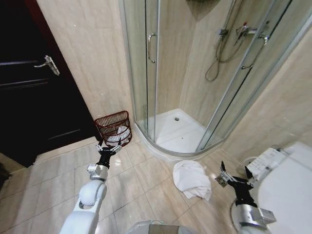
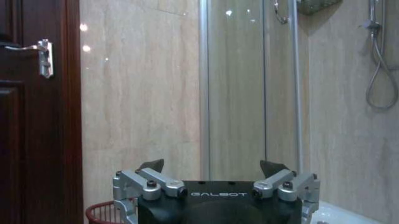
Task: Discard the used towel into the hamper.
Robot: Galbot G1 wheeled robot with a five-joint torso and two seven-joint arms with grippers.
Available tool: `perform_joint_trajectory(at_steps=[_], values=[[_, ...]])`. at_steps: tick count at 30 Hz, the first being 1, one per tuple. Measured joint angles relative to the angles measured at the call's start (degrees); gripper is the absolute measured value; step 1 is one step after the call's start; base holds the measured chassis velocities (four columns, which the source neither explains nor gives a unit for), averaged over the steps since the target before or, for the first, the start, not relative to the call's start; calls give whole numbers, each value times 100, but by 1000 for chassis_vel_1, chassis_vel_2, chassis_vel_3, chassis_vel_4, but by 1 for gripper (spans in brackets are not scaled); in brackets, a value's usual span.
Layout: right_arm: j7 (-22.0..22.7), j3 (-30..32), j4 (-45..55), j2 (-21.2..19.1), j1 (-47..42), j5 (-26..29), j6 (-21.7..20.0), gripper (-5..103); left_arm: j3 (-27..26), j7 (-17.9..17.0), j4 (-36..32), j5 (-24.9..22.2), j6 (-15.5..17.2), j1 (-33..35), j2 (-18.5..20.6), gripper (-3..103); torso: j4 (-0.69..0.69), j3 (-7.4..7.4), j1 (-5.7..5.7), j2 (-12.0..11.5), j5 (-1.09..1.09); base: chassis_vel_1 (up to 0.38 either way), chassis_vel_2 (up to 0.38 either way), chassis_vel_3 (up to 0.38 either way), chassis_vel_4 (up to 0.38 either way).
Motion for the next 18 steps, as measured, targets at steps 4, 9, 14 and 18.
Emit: perform_joint_trajectory(at_steps=[4, 9, 14, 18], values=[[18, 10, 11, -18, 0, 27, 0, 100, 10, 0, -35, 65, 79, -4, -6, 100, 1, 0, 0, 0, 1, 0, 0, 0, 0], [34, 41, 37, -42, -2, 85, 1, 100, 39, 3, -25, 163, 94, -34, -32, 100, 0, 0, 0, 0, 1, 0, 0, 0, 0], [45, 58, 34, -64, -12, 109, 1, 100, 61, 8, -1, 183, 84, -42, -53, 98, -1, 0, 0, 0, 0, 0, 0, 0, 0], [46, 63, 34, -62, -1, 110, -5, 100, 65, 8, 53, 178, 66, -92, -38, 98, 0, 0, 0, 0, 0, -26, -37, -43, -43]])
